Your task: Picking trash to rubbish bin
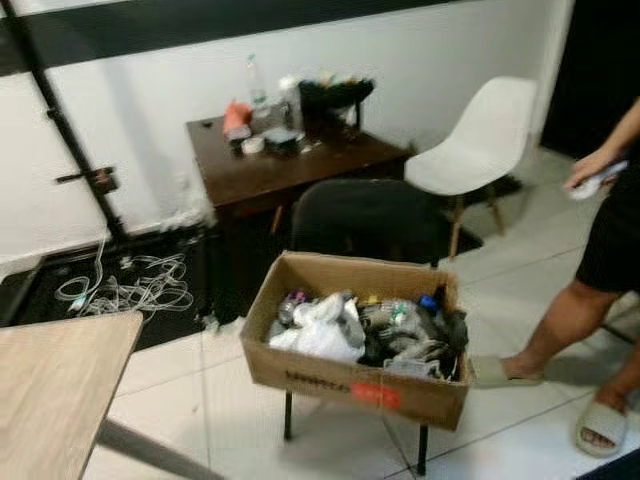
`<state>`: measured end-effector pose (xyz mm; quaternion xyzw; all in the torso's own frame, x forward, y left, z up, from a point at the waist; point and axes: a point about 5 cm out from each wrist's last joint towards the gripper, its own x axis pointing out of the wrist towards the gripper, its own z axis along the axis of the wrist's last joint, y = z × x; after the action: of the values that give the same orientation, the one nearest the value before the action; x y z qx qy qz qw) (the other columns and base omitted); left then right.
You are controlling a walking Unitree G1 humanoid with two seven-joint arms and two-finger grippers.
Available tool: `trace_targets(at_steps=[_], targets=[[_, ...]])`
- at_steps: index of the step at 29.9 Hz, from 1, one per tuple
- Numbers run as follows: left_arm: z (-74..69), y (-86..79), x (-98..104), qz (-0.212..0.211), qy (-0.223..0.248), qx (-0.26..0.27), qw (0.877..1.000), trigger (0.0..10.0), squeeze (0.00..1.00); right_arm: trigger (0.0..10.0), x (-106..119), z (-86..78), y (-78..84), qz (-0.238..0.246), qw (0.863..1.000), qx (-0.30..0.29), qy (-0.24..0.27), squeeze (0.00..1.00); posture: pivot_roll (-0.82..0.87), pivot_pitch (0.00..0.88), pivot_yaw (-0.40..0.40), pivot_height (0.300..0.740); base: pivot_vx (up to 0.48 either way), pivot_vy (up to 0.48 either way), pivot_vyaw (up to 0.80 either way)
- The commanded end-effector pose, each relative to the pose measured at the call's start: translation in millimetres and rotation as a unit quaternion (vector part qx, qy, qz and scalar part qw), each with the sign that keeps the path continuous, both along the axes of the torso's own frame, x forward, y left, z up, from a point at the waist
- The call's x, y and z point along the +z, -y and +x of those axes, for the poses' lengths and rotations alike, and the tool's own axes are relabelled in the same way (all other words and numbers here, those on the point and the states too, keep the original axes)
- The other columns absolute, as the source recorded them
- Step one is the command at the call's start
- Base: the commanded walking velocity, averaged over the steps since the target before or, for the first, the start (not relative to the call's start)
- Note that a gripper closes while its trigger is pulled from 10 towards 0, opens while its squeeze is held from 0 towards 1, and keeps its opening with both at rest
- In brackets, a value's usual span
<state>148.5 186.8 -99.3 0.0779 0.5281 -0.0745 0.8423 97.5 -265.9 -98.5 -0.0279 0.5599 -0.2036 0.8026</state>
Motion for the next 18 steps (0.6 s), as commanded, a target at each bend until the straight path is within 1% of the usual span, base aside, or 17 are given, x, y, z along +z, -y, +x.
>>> trace_targets(at_steps=[1,3,4,5,9,11,13,14,15,16,17,18], targets=[[4.3,0.3,2,-0.01,0.013,-0.001,1.0,10.0,0.0,10.0,-5,-12.6,-7.9,0.013,1.0,0.003,-0.023,0.0,-0.26,0.079,0.134,0.74,0.0,0.0,0.0],[7.2,3.9,3,-0.025,0.019,-0.005,0.999,10.0,0.0,10.0,-6,-16.1,-8.0,0.013,1.0,0.001,-0.028,0.0,-0.26,0.08,0.134,0.74,0.0,0.0,0.0],[7.2,3.9,3,-0.025,0.019,-0.005,0.999,10.0,0.0,10.0,-6,-16.1,-8.0,0.013,1.0,0.001,-0.028,0.0,-0.26,0.08,0.134,0.74,0.0,0.0,0.0],[9.9,7.8,4,-0.036,0.024,-0.019,0.999,10.0,0.0,10.0,-7,-18.8,-7.6,0.013,0.999,0.001,-0.031,0.0,-0.26,0.08,0.134,0.74,0.0,0.0,0.0],[18.1,20.0,8,-0.077,0.041,-0.048,0.995,10.0,0.0,10.0,-7,-22.3,-5.7,0.012,0.999,0.0,-0.036,0.0,-0.27,0.084,0.135,0.74,0.0,0.0,0.0],[20.3,22.6,9,-0.085,0.047,-0.059,0.994,10.0,0.0,10.0,-7,-22.6,-5.3,0.012,0.999,0.0,-0.036,0.0,-0.27,0.085,0.135,0.74,0.0,0.0,0.0],[28.8,32.8,15,-0.114,0.068,-0.106,0.985,10.0,0.0,10.0,-7,-23.8,-4.4,0.011,0.999,0.0,-0.038,0.0,-0.26,0.088,0.133,0.74,0.0,0.0,0.0],[28.8,32.8,15,-0.114,0.068,-0.106,0.985,10.0,0.0,10.0,-7,-23.8,-4.4,0.011,0.999,0.0,-0.038,0.0,-0.26,0.088,0.133,0.74,0.0,0.0,0.0],[33.1,37.2,18,-0.131,0.078,-0.122,0.981,10.0,0.0,10.0,-7,-24.3,-4.1,0.011,0.999,0.001,-0.039,0.0,-0.26,0.09,0.132,0.74,0.0,0.0,0.0],[46.2,49.3,29,-0.202,0.102,-0.147,0.963,10.0,0.0,10.0,-7,-25.3,-3.5,0.011,0.999,0.004,-0.041,0.0,-0.26,0.092,0.127,0.74,0.0,0.0,0.0],[46.2,49.3,29,-0.202,0.102,-0.147,0.963,10.0,0.0,10.0,-7,-25.3,-3.5,0.011,0.999,0.004,-0.041,0.0,-0.26,0.092,0.127,0.74,0.0,0.0,0.0],[51.5,52.9,33,-0.223,0.112,-0.16,0.955,10.0,0.0,10.0,-7,-25.8,-3.2,0.011,0.999,0.005,-0.042,0.0,-0.26,0.094,0.124,0.74,0.0,0.0,0.0]])
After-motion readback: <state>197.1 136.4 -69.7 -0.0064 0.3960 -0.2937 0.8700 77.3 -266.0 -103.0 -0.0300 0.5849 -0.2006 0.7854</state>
